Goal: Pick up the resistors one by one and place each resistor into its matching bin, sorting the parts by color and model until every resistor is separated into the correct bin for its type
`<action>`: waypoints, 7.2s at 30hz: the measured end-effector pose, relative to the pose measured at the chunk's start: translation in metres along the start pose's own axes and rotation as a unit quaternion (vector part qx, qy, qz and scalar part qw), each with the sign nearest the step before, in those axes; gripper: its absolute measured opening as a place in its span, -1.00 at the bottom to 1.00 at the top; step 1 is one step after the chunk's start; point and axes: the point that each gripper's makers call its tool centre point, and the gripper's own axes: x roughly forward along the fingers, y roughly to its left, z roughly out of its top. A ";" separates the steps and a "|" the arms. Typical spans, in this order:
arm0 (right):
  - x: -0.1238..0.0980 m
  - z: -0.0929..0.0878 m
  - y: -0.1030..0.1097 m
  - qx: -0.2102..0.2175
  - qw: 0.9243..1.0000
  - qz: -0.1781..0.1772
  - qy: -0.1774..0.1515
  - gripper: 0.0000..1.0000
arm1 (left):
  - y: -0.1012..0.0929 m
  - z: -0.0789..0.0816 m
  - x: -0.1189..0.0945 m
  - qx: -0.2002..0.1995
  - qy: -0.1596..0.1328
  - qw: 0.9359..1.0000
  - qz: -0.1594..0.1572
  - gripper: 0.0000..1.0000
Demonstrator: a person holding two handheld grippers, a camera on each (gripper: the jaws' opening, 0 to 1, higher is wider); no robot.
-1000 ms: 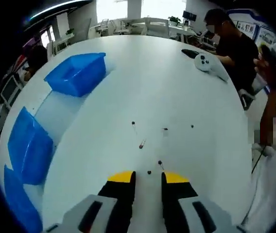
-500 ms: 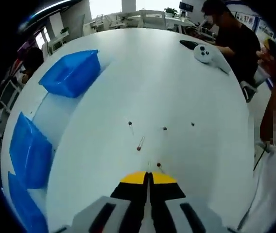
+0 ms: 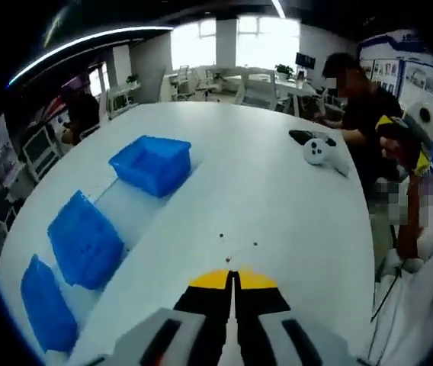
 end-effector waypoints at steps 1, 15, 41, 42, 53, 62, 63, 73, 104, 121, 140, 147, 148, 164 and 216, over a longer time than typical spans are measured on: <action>0.000 0.001 0.000 0.000 1.000 0.001 -0.001 -0.18 | -0.003 0.001 -0.012 -0.010 -0.025 1.000 0.008 -0.91; 0.001 -0.002 0.000 -0.001 1.000 -0.003 0.005 -0.18 | -0.026 -0.023 -0.123 -0.091 -0.285 0.953 0.055 -0.91; 0.000 -0.005 -0.001 0.001 1.000 -0.007 0.006 -0.18 | 0.007 0.042 -0.086 -0.096 -0.318 0.940 0.074 -0.91; 0.000 -0.005 -0.001 0.001 1.000 -0.007 0.005 -0.18 | 0.012 0.052 -0.076 -0.100 -0.317 0.941 0.072 -0.91; -0.004 -0.004 -0.007 0.004 1.000 -0.012 0.002 -0.18 | 0.071 0.115 0.019 -0.106 -0.280 0.949 0.098 -0.91; -0.003 -0.006 -0.009 0.006 1.000 -0.012 0.005 -0.18 | 0.127 0.139 0.082 -0.132 -0.252 0.948 0.140 -0.91; -0.003 -0.006 -0.009 0.006 1.000 -0.011 0.005 -0.18 | 0.131 0.141 0.088 -0.135 -0.248 0.948 0.144 -0.91; -0.004 -0.006 -0.012 0.008 1.000 -0.014 0.006 -0.18 | 0.138 0.149 0.126 -0.142 -0.241 0.948 0.153 -0.60; 0.003 -0.007 -0.004 0.004 1.000 -0.004 0.009 -0.18 | 0.037 0.078 -0.060 -0.075 -0.316 0.942 0.089 -0.07; 0.005 -0.011 -0.007 0.006 1.000 -0.005 0.014 -0.18 | -0.009 -0.037 -0.139 -0.095 -0.350 0.922 0.133 -0.13; 0.002 -0.009 -0.008 0.006 1.000 -0.009 0.012 -0.18 | -0.021 -0.025 -0.078 -0.033 -0.196 0.976 0.095 -0.39; -0.003 -0.006 -0.008 0.005 1.000 -0.011 0.006 -0.18 | -0.033 -0.023 -0.021 -0.034 -0.087 0.995 0.023 -0.39; -0.003 -0.005 -0.008 0.005 1.000 -0.011 0.006 -0.19 | -0.034 -0.026 -0.014 -0.035 -0.070 0.997 0.019 -0.39; -0.006 0.000 -0.007 0.005 1.000 -0.007 -0.003 -0.19 | -0.017 -0.051 0.079 -0.037 0.116 0.992 -0.018 -0.43; 0.003 -0.007 -0.006 0.009 1.000 -0.005 0.006 -0.18 | -0.014 -0.030 -0.130 -0.088 -0.286 0.949 0.098 -0.91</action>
